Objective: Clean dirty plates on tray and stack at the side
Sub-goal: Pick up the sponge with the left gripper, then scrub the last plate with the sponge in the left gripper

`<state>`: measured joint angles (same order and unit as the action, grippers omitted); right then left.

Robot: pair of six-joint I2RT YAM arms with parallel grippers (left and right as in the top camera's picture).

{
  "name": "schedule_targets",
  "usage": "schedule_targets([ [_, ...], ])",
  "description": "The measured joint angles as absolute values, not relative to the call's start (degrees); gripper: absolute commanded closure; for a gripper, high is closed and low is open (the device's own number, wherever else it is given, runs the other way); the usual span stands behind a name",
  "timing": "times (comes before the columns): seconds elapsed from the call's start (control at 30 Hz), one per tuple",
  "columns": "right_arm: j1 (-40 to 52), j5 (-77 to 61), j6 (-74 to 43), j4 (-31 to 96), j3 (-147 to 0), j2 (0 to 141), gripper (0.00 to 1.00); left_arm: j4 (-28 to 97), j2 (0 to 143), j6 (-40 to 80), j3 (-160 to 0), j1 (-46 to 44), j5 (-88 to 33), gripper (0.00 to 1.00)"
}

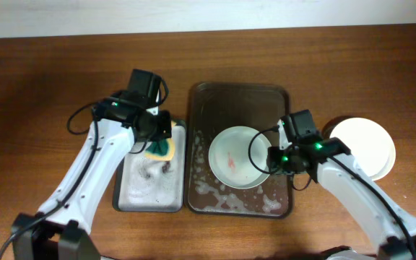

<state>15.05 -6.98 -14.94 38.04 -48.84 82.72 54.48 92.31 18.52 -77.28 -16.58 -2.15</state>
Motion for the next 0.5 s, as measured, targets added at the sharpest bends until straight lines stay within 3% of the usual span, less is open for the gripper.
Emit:
schedule_targets([
  [0.07,15.0,-5.1,-14.6,33.7,-48.7,88.6,0.6,54.2,91.8,18.0,-77.9,-17.7,-7.0,1.0],
  [0.17,15.0,-3.3,-14.3,28.3,-48.6,93.7,0.91,52.3,91.8,17.9,-77.9,-20.9,-9.3,1.0],
  [0.2,15.0,-2.7,-14.2,26.4,-48.6,95.0,0.96,51.5,91.8,18.0,-77.9,-22.0,-9.6,1.0],
  [0.33,13.2,-4.6,-16.1,26.1,-48.7,95.1,0.96,46.3,94.4,21.1,-78.0,-27.6,-10.5,1.0],
  [0.5,12.0,-7.6,-16.8,26.9,-48.7,95.1,0.96,37.3,107.5,27.7,-78.0,-34.6,-13.1,1.0],
])
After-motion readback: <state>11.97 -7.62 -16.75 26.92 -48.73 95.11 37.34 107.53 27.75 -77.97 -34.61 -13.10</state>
